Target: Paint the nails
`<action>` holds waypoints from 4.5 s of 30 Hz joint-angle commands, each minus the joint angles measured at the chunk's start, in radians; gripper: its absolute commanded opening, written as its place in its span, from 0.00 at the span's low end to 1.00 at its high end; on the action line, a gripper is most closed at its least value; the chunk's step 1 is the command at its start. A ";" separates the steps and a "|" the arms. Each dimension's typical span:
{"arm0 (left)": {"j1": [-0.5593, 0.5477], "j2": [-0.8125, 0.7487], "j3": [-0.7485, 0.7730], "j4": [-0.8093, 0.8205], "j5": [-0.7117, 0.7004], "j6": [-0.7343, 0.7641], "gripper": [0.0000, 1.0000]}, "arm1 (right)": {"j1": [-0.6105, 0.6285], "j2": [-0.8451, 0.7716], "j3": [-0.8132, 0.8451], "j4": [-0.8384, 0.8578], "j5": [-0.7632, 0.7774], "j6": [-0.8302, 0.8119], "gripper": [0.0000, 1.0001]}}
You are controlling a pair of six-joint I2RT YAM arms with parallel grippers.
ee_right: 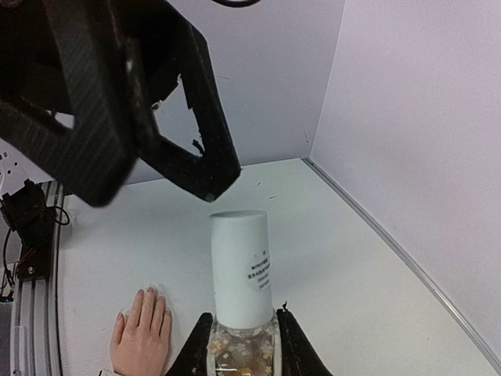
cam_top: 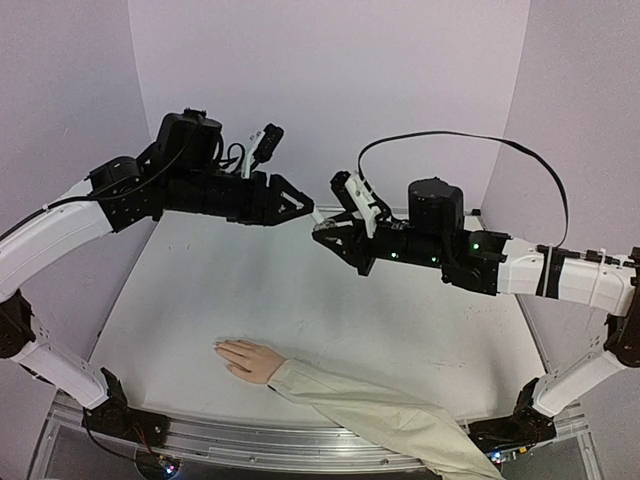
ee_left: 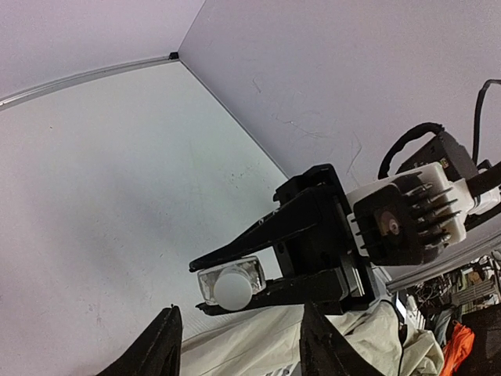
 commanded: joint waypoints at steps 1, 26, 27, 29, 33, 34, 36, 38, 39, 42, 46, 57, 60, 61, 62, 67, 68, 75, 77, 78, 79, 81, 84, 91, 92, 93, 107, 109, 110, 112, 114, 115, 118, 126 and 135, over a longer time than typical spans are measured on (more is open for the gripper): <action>0.012 0.038 0.068 -0.019 0.041 0.021 0.50 | 0.000 0.004 0.052 0.034 -0.030 -0.007 0.00; 0.014 0.120 0.126 -0.010 0.081 0.013 0.18 | 0.000 0.002 0.050 0.021 -0.039 -0.013 0.00; 0.014 0.120 0.125 -0.009 0.080 0.013 0.17 | 0.000 0.001 0.050 0.022 -0.039 -0.013 0.00; 0.014 0.120 0.125 -0.009 0.078 0.013 0.13 | 0.000 0.000 0.049 0.021 -0.040 -0.012 0.00; 0.014 0.113 0.125 -0.010 0.070 0.012 0.06 | 0.000 -0.001 0.042 0.022 -0.041 -0.014 0.00; 0.014 0.109 0.126 -0.010 0.064 0.014 0.05 | 0.000 -0.001 0.040 0.021 -0.041 -0.015 0.00; 0.014 0.101 0.126 -0.009 0.055 0.013 0.03 | -0.001 -0.001 0.036 0.021 -0.042 -0.018 0.00; 0.014 0.093 0.126 -0.011 0.045 0.015 0.02 | 0.000 0.000 0.033 0.022 -0.041 -0.018 0.00; 0.014 0.089 0.126 -0.012 0.041 0.016 0.01 | 0.000 0.001 0.033 0.021 -0.043 -0.018 0.00; 0.014 0.079 0.121 -0.011 0.027 0.015 0.00 | 0.000 0.003 0.032 0.021 -0.046 -0.019 0.00; 0.014 0.067 0.112 -0.012 0.014 0.015 0.00 | 0.001 0.003 0.030 0.022 -0.046 -0.021 0.00; 0.014 0.048 0.099 -0.013 -0.006 0.012 0.00 | 0.001 -0.002 0.025 0.035 -0.040 -0.018 0.00; 0.014 0.047 0.098 -0.013 -0.010 0.013 0.00 | 0.000 -0.010 0.016 0.048 -0.038 -0.016 0.00; 0.013 0.045 0.098 -0.013 -0.012 0.013 0.00 | 0.000 -0.012 0.014 0.051 -0.036 -0.016 0.00; 0.014 0.044 0.097 -0.013 -0.015 0.015 0.00 | 0.000 -0.012 0.012 0.053 -0.033 -0.016 0.00; 0.014 0.035 0.092 -0.014 -0.028 0.018 0.00 | 0.000 -0.018 0.003 0.060 -0.027 -0.015 0.00; 0.014 0.031 0.091 -0.012 -0.033 0.018 0.00 | 0.000 -0.018 0.003 0.062 -0.025 -0.015 0.00; 0.017 -0.004 0.070 -0.015 -0.059 0.021 0.00 | 0.000 -0.020 -0.006 0.068 -0.023 -0.015 0.00; 0.020 -0.015 0.066 -0.016 -0.065 0.022 0.00 | 0.001 -0.021 -0.008 0.072 -0.023 -0.014 0.00; 0.023 -0.022 0.061 -0.016 -0.071 0.023 0.00 | 0.000 -0.023 -0.010 0.075 -0.021 -0.013 0.00; 0.026 -0.029 0.054 -0.015 -0.075 0.023 0.00 | 0.000 -0.025 -0.014 0.078 -0.019 -0.013 0.00; 0.036 -0.048 0.037 -0.018 -0.081 0.021 0.00 | -0.001 -0.032 -0.023 0.086 -0.010 -0.012 0.00; 0.061 -0.079 0.006 -0.023 -0.077 0.012 0.00 | 0.000 -0.051 -0.046 0.109 0.012 -0.005 0.00; 0.170 -0.183 -0.114 -0.108 -0.024 -0.002 0.00 | 0.001 -0.128 -0.112 0.143 0.092 0.005 0.00; 0.189 -0.198 -0.135 -0.133 -0.017 -0.001 0.00 | 0.001 -0.141 -0.121 0.143 0.103 0.004 0.00; 0.203 -0.211 -0.161 -0.160 -0.011 -0.001 0.00 | 0.001 -0.155 -0.130 0.144 0.118 0.004 0.00; 0.233 -0.368 -0.597 -0.232 -0.147 -0.166 0.00 | 0.001 -0.372 -0.259 0.093 0.325 0.041 0.00; 0.233 -0.379 -0.638 -0.232 -0.176 -0.176 0.00 | 0.000 -0.380 -0.260 0.078 0.346 0.044 0.00; 0.233 -0.386 -0.658 -0.225 -0.184 -0.180 0.00 | 0.001 -0.381 -0.259 0.069 0.353 0.047 0.00; 0.233 -0.389 -0.699 -0.195 -0.179 -0.187 0.00 | 0.000 -0.381 -0.257 0.057 0.364 0.053 0.00; 0.233 -0.384 -0.728 -0.173 -0.179 -0.184 0.00 | 0.001 -0.378 -0.253 0.052 0.373 0.060 0.00; 0.233 -0.381 -0.738 -0.166 -0.184 -0.181 0.00 | 0.001 -0.375 -0.252 0.050 0.377 0.064 0.00; 0.233 -0.373 -0.774 -0.136 -0.211 -0.171 0.00 | 0.001 -0.360 -0.237 0.039 0.381 0.070 0.00; 0.244 -0.346 -0.843 -0.052 -0.253 -0.168 0.00 | 0.001 -0.335 -0.206 0.019 0.384 0.080 0.00; 0.316 -0.307 -0.861 0.032 -0.221 -0.146 0.00 | 0.001 -0.310 -0.197 0.017 0.376 0.090 0.00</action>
